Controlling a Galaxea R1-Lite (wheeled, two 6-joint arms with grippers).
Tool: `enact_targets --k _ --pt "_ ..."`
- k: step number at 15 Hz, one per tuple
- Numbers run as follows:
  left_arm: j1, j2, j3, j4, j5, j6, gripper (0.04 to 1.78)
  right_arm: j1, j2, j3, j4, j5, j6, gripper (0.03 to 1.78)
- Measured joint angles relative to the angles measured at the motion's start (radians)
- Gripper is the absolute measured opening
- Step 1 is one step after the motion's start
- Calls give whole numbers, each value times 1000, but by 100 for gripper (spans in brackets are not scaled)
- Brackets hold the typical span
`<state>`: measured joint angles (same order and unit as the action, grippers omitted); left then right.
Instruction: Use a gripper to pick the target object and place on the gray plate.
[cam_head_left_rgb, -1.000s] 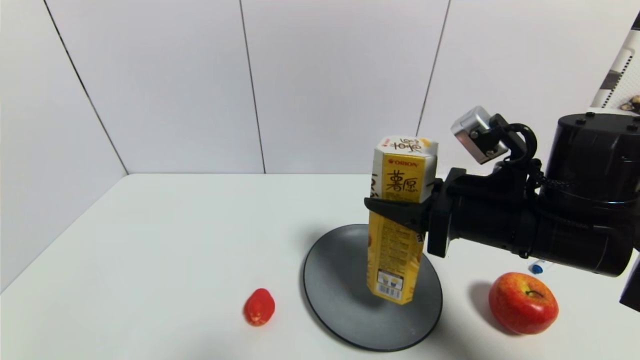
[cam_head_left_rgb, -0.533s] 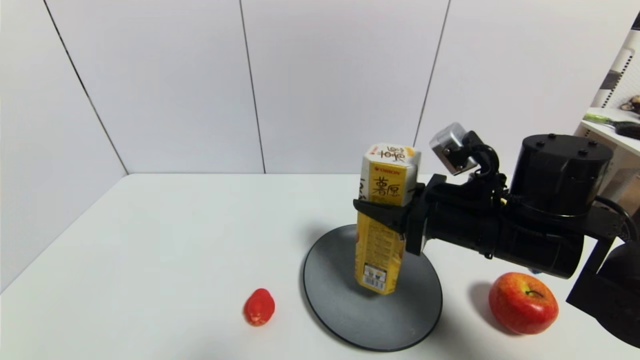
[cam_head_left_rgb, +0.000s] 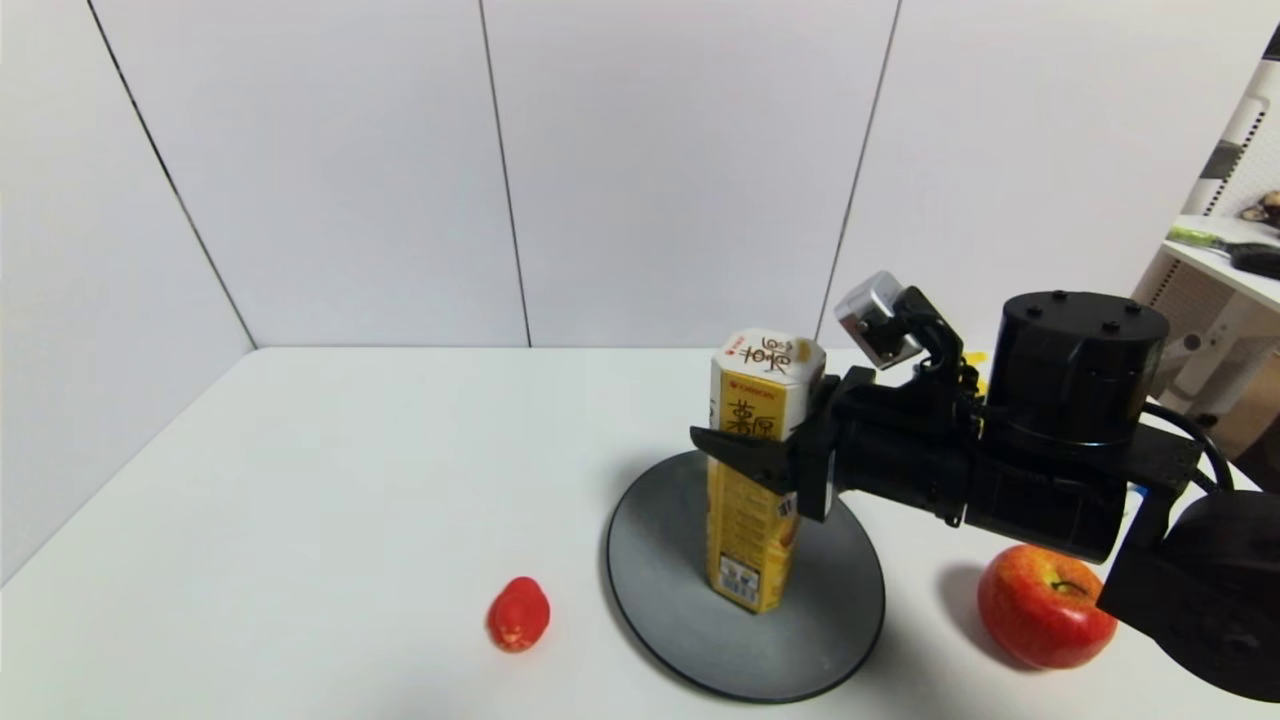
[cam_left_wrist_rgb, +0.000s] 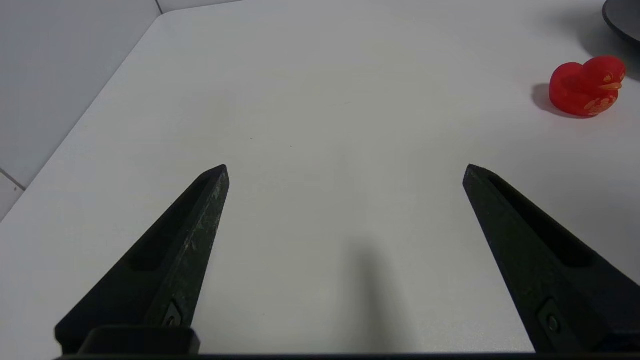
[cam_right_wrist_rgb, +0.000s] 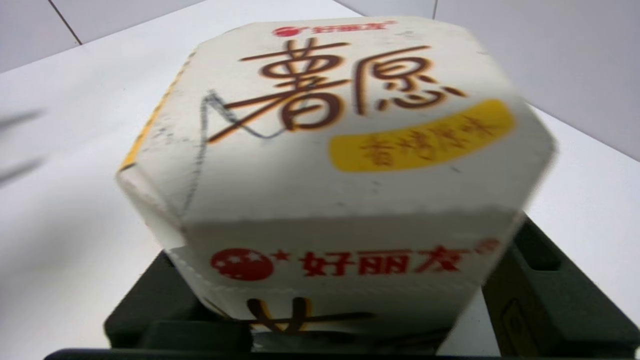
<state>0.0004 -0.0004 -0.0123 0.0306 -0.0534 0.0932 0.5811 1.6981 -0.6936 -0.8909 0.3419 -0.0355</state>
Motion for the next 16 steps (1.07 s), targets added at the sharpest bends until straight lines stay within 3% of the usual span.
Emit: enact_targets --k 4,10,13,16 --pt "0 0 0 0 0 0 169 -12 -65 10 0 -4 9 152" --pt "0 0 0 0 0 0 169 -10 -335 113 38 12 30 162" --pt "0 0 0 0 0 0 169 -2 -459 121 126 80 31 165" --pt "0 0 0 0 0 0 169 -50 -541 57 291 97 33 167"
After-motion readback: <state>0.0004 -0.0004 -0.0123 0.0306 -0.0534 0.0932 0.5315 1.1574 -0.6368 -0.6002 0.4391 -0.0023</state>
